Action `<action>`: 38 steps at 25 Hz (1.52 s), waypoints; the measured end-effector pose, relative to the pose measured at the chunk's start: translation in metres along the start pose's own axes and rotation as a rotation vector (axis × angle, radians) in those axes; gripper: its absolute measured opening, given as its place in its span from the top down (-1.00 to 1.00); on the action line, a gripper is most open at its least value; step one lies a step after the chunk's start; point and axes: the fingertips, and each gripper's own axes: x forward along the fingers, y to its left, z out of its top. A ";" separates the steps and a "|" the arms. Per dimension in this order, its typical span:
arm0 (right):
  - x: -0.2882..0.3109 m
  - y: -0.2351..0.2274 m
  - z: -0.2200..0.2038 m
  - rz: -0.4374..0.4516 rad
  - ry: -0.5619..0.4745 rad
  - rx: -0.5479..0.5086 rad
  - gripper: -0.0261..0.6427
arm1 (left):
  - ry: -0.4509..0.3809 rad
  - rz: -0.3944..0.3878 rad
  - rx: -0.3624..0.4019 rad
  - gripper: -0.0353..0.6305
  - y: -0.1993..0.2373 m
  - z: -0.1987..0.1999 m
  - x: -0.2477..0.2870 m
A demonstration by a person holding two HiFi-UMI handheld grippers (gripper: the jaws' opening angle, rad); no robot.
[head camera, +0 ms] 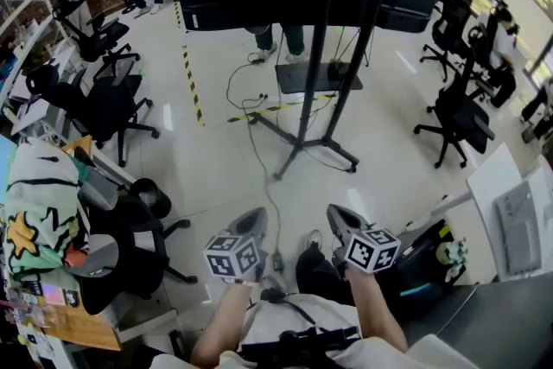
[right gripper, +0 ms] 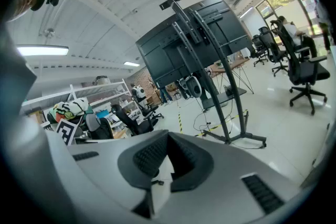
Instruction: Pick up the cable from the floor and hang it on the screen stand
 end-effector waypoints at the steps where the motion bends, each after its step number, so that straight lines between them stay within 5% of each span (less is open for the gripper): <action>1: 0.006 -0.002 0.005 0.004 -0.004 0.004 0.92 | -0.003 0.003 -0.004 0.88 0.003 0.003 0.005; 21: 0.160 -0.099 0.147 0.181 -0.012 0.004 0.92 | 0.019 0.091 0.018 0.88 0.040 0.089 0.200; 28: 0.190 -0.151 0.184 0.167 0.028 0.016 0.91 | 0.058 0.108 0.014 0.88 0.026 0.104 0.267; 34: 0.227 -0.160 0.181 0.161 0.078 0.057 0.92 | 0.058 0.145 -0.032 0.88 0.063 0.114 0.293; 38: 0.253 -0.172 0.196 0.138 0.074 0.069 0.91 | 0.058 0.183 0.011 0.88 0.095 0.134 0.334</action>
